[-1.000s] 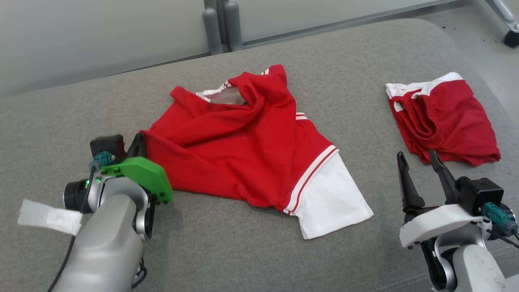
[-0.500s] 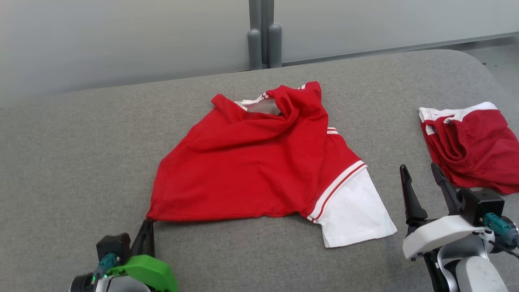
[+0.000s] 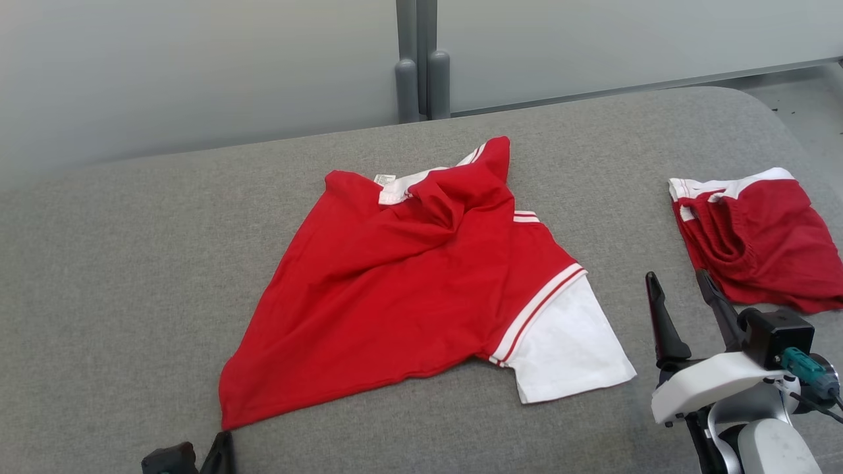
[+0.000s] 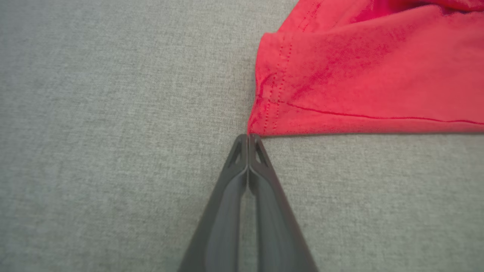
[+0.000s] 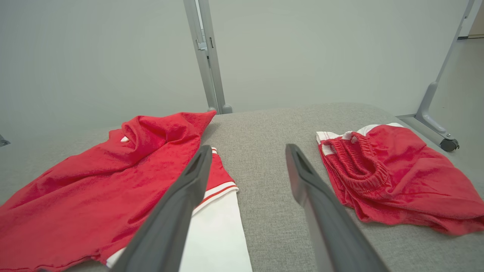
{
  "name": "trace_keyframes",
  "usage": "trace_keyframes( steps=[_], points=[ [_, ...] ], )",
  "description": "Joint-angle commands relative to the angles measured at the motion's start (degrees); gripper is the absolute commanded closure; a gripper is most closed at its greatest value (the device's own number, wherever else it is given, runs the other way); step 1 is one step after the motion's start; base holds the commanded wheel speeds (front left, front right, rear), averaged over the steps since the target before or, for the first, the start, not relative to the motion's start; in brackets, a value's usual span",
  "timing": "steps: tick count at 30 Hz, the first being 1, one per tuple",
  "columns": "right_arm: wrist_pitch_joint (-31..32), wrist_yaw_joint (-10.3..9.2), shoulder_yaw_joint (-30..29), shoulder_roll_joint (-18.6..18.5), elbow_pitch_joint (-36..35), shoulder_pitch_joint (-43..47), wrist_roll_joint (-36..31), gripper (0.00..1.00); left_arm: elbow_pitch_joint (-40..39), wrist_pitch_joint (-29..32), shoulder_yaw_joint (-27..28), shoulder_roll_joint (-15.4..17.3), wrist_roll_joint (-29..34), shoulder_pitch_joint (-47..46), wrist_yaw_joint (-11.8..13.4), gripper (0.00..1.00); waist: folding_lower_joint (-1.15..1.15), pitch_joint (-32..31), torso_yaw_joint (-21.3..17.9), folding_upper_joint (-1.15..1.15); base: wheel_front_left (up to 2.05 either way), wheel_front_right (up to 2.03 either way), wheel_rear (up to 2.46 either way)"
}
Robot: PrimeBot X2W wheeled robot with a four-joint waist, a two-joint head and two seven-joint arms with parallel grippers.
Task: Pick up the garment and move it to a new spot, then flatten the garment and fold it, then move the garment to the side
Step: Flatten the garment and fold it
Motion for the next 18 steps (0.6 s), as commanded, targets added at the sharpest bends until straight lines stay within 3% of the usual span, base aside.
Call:
trace_keyframes(
  steps=[1, 8, 18],
  points=[
    [-0.1, 0.0, -0.2, -0.2, -0.2, 0.7, -0.3, 0.0, 0.6, -0.1, 0.5, 0.2, -0.6, 1.4, 0.4, 0.0, 0.0, -0.1, -0.3, 0.25, 0.0, 0.0, 0.0],
    [-0.2, 0.0, -1.0, -0.2, -0.3, 1.3, -0.3, 0.0, -0.2, -1.0, 3.5, -0.1, -2.3, 4.3, 1.0, 0.0, 0.0, -0.5, -0.3, 0.25, 0.0, 0.0, 0.0],
    [0.1, 0.0, -1.3, -0.2, 0.0, 2.1, -0.5, 0.0, -8.9, -1.6, 5.2, -0.7, 1.5, 2.7, 1.6, 0.0, 0.0, -2.3, -0.2, 0.25, 0.0, 0.0, 0.0]
  ],
)
